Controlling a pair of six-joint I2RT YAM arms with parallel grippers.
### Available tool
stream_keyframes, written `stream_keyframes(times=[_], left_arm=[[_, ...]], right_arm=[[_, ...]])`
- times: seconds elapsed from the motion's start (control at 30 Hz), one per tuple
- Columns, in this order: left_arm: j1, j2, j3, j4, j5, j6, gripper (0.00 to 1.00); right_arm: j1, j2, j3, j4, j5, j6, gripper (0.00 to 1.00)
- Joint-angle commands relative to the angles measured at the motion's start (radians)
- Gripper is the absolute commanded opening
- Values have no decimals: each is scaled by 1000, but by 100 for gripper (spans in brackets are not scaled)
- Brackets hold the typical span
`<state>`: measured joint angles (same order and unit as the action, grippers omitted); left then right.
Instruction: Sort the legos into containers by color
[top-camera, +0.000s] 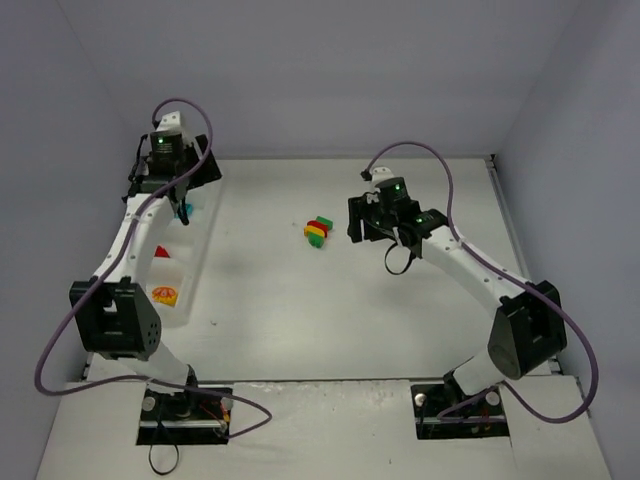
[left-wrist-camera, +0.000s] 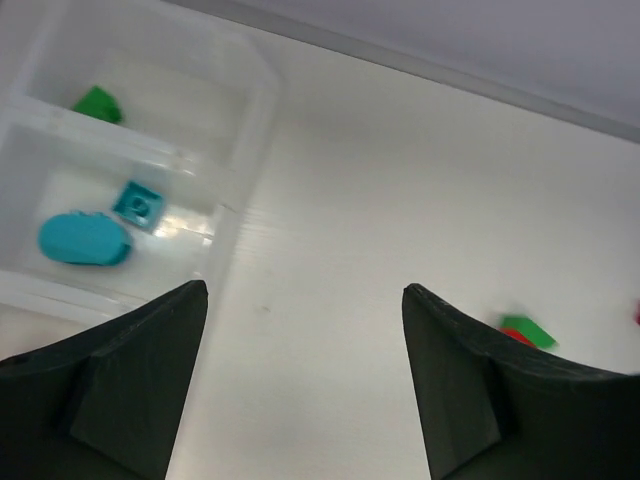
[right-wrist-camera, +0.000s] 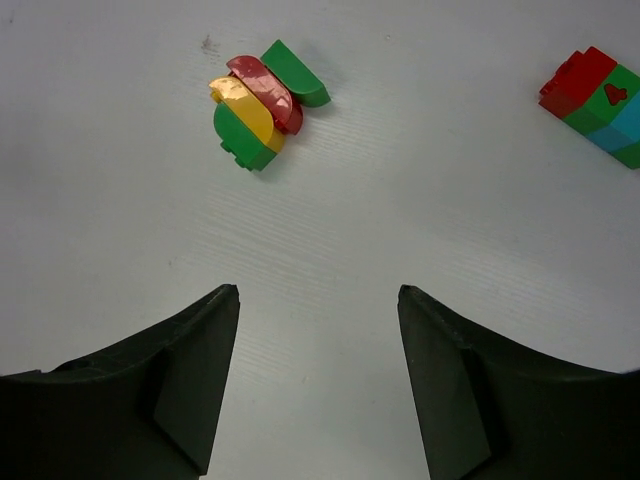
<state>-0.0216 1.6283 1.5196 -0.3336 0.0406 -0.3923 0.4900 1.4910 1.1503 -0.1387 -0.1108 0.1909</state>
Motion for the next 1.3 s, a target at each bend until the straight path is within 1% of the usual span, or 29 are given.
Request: stream_keyframes(times=[0.0, 0.07, 0.1, 0.17, 0.27, 0.33, 0.43, 0.47, 0.5, 0.57, 0.63, 0.7, 0.77, 0.9, 1.0, 1.07, 1.1, 1.27], left_arm=[[-87, -146, -62, -42, 15, -16, 73], [-110, -192, -139, -51, 59, -37, 73], [-121, -237, -163, -54, 71, -40, 73], [-159, -277, -232, -67, 81, -27, 74], [-205, -350, -300, -84, 81, -2, 76], [-225, -389, -323, -90, 67, 3, 76], [-233, -410, -360, -87, 79, 1, 77], [-241, -413, -366, -88, 81, 1, 77], [-247, -413, -381, -84, 79, 1, 77], [-268, -412, -395, -82, 64, -8, 77], [-279, -407, -385, -108, 62, -20, 77], [-307, -406, -378, -139, 41, -13, 77], [-322, -401, -378, -160, 7, 0, 77], [-325, -389, -357, -199, 24, 10, 77], [-325, -384, -368, -199, 19, 24, 77], [-325, -377, -363, -211, 30, 32, 77], [-325, -374, -366, -209, 36, 32, 77], [-327, -364, -400, -185, 59, 33, 77]], right_arm=[[-8, 37, 80, 45, 48, 67, 62], [-13, 86, 115, 44, 36, 67, 64], [-13, 103, 127, 45, 20, 55, 65], [-14, 156, 152, 50, -19, 16, 68], [-11, 244, 219, 37, -47, -24, 71], [-13, 282, 276, 36, -36, -21, 72], [-11, 357, 347, 33, -23, 11, 77], [-11, 397, 360, 36, -26, 30, 87], [-11, 417, 376, 37, -27, 35, 94], [-8, 483, 426, 37, -29, 50, 98], [1, 527, 468, 47, -46, 61, 100], [13, 552, 477, 70, -32, 41, 100], [33, 584, 502, 91, 13, 21, 100], [55, 629, 540, 109, 23, -34, 100], [67, 666, 568, 117, 19, -102, 94], [70, 683, 577, 117, 19, -122, 88], [70, 689, 583, 117, 19, -126, 87], [71, 742, 612, 110, 14, -168, 87]])
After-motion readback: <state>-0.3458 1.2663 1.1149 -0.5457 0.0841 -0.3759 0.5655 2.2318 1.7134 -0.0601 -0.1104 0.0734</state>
